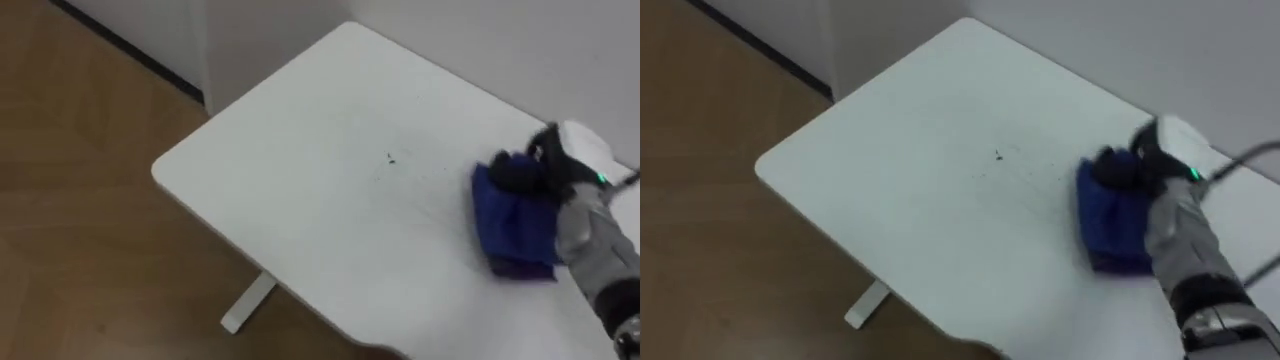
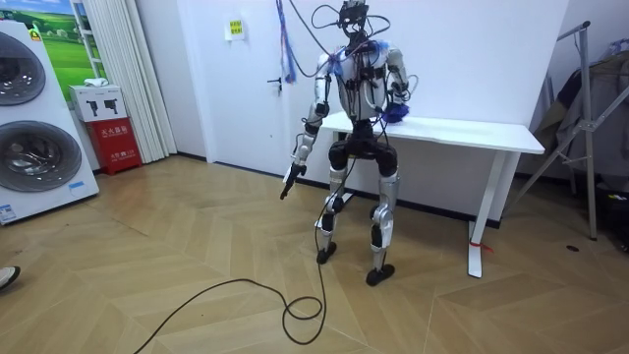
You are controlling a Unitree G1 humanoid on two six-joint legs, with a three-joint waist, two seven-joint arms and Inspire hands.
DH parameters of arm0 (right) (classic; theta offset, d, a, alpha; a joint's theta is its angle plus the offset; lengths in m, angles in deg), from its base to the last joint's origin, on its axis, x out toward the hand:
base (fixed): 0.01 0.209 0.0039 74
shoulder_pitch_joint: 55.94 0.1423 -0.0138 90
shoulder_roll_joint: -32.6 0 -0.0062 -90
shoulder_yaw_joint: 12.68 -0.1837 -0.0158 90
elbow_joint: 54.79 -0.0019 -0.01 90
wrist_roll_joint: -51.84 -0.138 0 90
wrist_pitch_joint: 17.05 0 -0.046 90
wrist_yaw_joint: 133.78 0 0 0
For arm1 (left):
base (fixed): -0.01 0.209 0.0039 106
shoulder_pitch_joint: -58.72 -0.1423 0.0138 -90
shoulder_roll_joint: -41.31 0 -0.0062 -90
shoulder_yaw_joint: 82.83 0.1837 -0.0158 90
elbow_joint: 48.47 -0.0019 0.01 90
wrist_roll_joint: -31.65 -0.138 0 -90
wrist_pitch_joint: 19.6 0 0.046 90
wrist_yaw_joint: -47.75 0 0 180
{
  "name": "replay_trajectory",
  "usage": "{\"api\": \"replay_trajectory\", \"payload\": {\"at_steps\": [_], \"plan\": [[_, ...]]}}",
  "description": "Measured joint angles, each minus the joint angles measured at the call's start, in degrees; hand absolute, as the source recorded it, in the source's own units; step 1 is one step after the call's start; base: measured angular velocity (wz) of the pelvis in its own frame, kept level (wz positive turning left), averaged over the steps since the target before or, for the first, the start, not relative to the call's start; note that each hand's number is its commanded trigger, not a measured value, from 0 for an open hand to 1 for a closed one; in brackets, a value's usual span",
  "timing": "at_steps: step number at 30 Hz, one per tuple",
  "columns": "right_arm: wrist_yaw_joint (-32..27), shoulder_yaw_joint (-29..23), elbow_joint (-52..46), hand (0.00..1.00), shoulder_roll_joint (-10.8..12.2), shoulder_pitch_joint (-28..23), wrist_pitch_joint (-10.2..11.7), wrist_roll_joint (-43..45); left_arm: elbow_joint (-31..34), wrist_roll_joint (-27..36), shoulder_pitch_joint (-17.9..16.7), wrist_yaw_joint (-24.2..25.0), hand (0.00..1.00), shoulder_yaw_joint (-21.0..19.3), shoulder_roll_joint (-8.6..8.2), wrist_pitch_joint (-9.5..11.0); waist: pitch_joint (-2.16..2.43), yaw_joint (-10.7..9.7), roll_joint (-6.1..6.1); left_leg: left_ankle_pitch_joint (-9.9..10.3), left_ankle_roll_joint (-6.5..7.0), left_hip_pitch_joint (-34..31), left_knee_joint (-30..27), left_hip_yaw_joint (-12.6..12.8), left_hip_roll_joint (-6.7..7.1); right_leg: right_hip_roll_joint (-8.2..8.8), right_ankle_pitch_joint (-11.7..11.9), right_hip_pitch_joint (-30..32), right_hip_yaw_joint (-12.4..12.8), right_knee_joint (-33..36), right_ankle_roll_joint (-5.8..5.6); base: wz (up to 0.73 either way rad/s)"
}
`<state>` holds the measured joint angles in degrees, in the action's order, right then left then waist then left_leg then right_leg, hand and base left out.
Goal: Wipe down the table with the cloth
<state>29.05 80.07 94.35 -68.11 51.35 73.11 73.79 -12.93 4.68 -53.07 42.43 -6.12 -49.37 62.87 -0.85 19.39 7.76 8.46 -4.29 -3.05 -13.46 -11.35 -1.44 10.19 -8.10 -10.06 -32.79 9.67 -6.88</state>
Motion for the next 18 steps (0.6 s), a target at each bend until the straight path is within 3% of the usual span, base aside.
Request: {"api": "replay_trajectory", "payload": {"at_steps": [4,8,9,11,14,16,18], "plan": [[-0.49,-5.77,0.27,1.0,-0.96,-5.87,2.89,-6.97,-2.03,0.59,0.44,-0.6,0.0,-0.34,0.02,3.43,-0.29,-3.0,-1.22,0.01,0.01,1.93,0.37,2.62,-0.06,0.37,-0.32,-0.34,4.42,-0.1,-0.01,-0.29],[-2.11,-9.29,0.66,1.0,-0.67,-10.43,4.87,-8.71,-1.14,0.49,0.88,-0.82,0.0,-0.42,-0.14,5.1,-0.19,-5.42,-1.42,0.48,0.44,2.41,0.42,4.54,-0.35,0.43,-0.57,-0.01,5.39,-0.1,-0.18,-0.24],[-2.69,-10.38,0.88,1.0,-0.63,-11.64,5.29,-8.7,-1.15,0.48,0.86,-1.03,0.0,-0.49,-0.34,5.45,-0.01,-5.65,-1.58,0.83,0.53,2.68,0.22,5.44,-0.46,0.45,-0.59,0.08,5.93,-0.2,-0.21,-0.34],[-3.4,-12.01,1.78,1.0,-0.59,-13.81,5.93,-8.65,-1.18,0.49,0.34,-1.5,0.0,-0.8,-0.36,5.45,0.88,-7.08,-1.69,1.19,0.59,2.73,-0.23,5.85,-0.47,0.49,-0.62,-0.21,5.87,-0.48,-0.27,-0.18],[-6.09,-15.37,1.96,1.0,-0.45,-19.1,7.15,-10.2,-0.49,0.48,-1.45,-2.52,0.0,-2.33,-0.5,5.34,1.31,-8.75,-1.95,1.78,0.12,3.27,-0.67,6.24,-0.64,0.36,-0.97,-1.11,6.09,-0.86,-0.8,-0.08],[-7.9,-18.95,2.09,1.0,-0.99,-23.28,7.65,-11.16,-0.49,0.41,-3.03,-2.77,0.0,-2.27,-0.8,5.14,1.95,-10.62,-2.62,1.9,0.07,2.74,-1.56,5.93,-0.88,0.18,-0.91,-1.04,5.94,-0.47,-0.71,0.06],[-8.25,-19.96,2.64,1.0,-1.76,-25.65,7.81,-12.25,-0.49,-0.02,-4.27,-2.78,0.0,-2.31,-0.79,5.04,2.09,-11.4,-2.87,2.01,0.03,2.71,-2.04,5.95,-1.07,0.2,-0.91,-1.02,6.06,0.23,-0.71,-0.02]]}}
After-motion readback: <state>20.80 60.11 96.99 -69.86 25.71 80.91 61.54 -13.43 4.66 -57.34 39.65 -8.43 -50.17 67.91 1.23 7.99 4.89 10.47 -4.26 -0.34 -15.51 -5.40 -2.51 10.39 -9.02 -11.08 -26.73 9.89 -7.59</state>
